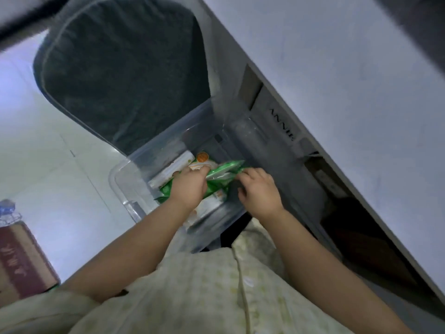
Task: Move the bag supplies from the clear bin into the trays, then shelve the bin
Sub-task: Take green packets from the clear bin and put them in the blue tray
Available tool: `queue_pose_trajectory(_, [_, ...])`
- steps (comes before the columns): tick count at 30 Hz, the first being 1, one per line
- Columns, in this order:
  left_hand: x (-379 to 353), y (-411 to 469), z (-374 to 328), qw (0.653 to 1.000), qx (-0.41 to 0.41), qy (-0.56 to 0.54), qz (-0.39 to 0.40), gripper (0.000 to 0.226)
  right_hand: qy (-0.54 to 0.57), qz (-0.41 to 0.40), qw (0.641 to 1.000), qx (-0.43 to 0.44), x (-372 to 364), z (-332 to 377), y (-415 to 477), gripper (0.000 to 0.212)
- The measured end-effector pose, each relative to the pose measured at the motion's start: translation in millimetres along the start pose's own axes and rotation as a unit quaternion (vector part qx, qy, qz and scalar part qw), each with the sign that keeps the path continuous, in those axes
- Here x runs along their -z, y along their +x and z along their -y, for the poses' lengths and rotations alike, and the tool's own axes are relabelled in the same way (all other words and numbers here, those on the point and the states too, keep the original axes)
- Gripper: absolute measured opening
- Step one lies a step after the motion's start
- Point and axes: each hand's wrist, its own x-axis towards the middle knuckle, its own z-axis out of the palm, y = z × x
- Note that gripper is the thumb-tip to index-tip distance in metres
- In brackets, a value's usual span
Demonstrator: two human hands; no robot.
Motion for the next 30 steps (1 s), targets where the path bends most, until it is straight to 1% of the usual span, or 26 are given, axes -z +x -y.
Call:
queue_pose_trajectory(4, [21,-48,-29,0.994,-0.102,0.038,-0.023,0.042,-0.037,-0.068,0.995,-0.065,12,26,-75,0.028])
queue_pose_trajectory(8, [38,-96,-73,0.973,-0.207,0.079,-0.058,0.030,-0.018,-0.182,0.972,-0.148,27,41,-156,0.027])
queue_pose_trajectory(12, [42,-141,-138,0.937,-0.317,0.120,-0.080,0.033,-0.021,-0.286,0.943,-0.167,51,39,-242,0.026])
queue_pose_trajectory(14, [36,-164,-178,0.920,-0.353,0.153,-0.072,0.036,-0.034,-0.325,0.928,-0.177,63,28,-289,0.027])
queue_pose_trajectory(17, [20,-197,-240,0.890,-0.409,0.188,-0.072,0.041,-0.040,-0.388,0.895,-0.218,79,10,-366,0.027])
queue_pose_trajectory(19, [8,-223,-283,0.872,-0.448,0.182,-0.076,0.044,-0.057,-0.410,0.877,-0.244,86,3,-418,0.028])
queue_pose_trajectory(24, [-22,-303,-395,0.822,-0.534,0.181,-0.084,0.042,-0.083,-0.421,0.852,-0.300,100,-17,-552,0.027])
queue_pose_trajectory(27, [-38,-353,-465,0.797,-0.584,0.123,-0.092,0.038,-0.105,-0.438,0.834,-0.318,114,-32,-638,0.024])
queue_pose_trajectory(30, [-54,-402,-531,0.772,-0.624,0.073,-0.098,0.036,-0.152,-0.445,0.829,-0.303,131,-51,-721,0.023])
